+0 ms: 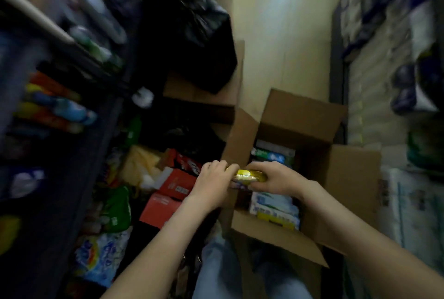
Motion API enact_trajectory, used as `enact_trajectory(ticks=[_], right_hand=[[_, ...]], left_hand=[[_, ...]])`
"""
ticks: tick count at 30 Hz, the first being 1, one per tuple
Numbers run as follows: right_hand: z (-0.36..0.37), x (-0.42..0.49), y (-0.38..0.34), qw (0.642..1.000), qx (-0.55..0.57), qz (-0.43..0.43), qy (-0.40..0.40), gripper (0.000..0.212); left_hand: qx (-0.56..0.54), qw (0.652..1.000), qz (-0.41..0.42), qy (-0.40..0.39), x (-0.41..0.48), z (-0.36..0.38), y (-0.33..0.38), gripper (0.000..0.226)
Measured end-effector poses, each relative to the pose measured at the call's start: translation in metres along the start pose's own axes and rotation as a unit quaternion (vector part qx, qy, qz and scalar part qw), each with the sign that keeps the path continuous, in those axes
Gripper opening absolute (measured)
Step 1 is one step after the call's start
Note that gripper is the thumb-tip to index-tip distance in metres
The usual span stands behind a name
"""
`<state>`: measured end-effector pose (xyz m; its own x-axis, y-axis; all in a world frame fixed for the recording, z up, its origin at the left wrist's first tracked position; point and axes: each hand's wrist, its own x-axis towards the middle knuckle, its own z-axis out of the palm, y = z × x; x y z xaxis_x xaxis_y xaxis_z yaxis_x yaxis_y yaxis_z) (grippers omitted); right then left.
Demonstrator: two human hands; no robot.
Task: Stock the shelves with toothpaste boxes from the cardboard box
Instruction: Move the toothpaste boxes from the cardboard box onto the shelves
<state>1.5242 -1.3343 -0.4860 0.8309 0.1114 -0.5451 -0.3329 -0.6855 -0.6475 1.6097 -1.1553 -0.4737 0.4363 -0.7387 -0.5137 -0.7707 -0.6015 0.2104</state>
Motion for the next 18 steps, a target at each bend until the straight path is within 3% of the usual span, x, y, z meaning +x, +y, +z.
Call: enact_trajectory(ticks=[4, 11, 16, 18], right_hand=[[-0.050, -0.012, -0.088, 0.995, 0.046, -0.052, 0.073, 0.022], [-0.091, 0.000, -0.279, 0.981, -0.068, -0.174, 0.045, 0.026], [-0.081, 0.018, -0.406, 0.952, -0.147, -0.270, 0.015, 0.027], [-0.070, 0.025, -0.454, 0.938, -0.157, -0.309, 0.019, 0.026]], left_hand=[[-0.135, 0.985, -0.094, 0.049, -0.079, -0.068, -0.049, 0.048], [-0.269, 0.934, -0.178, 0.154, -0.238, -0.166, -0.116, 0.043], [-0.267, 0.894, -0.252, 0.258, -0.340, -0.187, -0.157, 0.042], [-0.259, 0.860, -0.292, 0.328, -0.384, -0.189, -0.169, 0.039]])
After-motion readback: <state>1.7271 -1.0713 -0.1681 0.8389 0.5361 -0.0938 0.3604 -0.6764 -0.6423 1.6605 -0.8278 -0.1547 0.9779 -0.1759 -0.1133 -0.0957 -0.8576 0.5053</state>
